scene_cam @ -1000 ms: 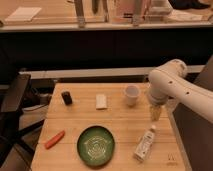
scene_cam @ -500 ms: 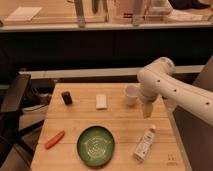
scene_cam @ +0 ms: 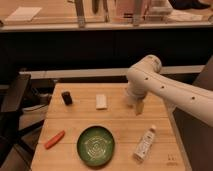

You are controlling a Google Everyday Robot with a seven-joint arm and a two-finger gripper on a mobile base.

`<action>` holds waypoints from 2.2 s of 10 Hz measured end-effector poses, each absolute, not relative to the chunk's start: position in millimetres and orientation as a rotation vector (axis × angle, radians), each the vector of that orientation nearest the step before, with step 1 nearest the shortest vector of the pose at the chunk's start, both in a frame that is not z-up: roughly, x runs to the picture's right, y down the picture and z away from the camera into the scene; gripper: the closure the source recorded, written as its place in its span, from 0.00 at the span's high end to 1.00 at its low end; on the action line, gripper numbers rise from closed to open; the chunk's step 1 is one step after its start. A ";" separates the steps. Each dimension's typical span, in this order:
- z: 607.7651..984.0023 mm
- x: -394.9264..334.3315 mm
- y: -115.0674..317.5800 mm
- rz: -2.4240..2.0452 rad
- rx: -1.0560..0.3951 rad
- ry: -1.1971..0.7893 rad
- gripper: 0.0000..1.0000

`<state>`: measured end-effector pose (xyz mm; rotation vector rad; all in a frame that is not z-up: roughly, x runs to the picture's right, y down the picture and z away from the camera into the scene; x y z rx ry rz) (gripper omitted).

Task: Knock the eraser over

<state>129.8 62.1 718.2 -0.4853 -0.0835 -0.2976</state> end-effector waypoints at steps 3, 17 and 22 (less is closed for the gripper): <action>726.0 100.6 56.5 -0.346 -0.476 -0.105 0.80; 770.4 7.1 39.8 -0.532 -0.432 -0.169 0.80; 786.0 -20.8 41.5 -0.581 -0.420 -0.187 0.80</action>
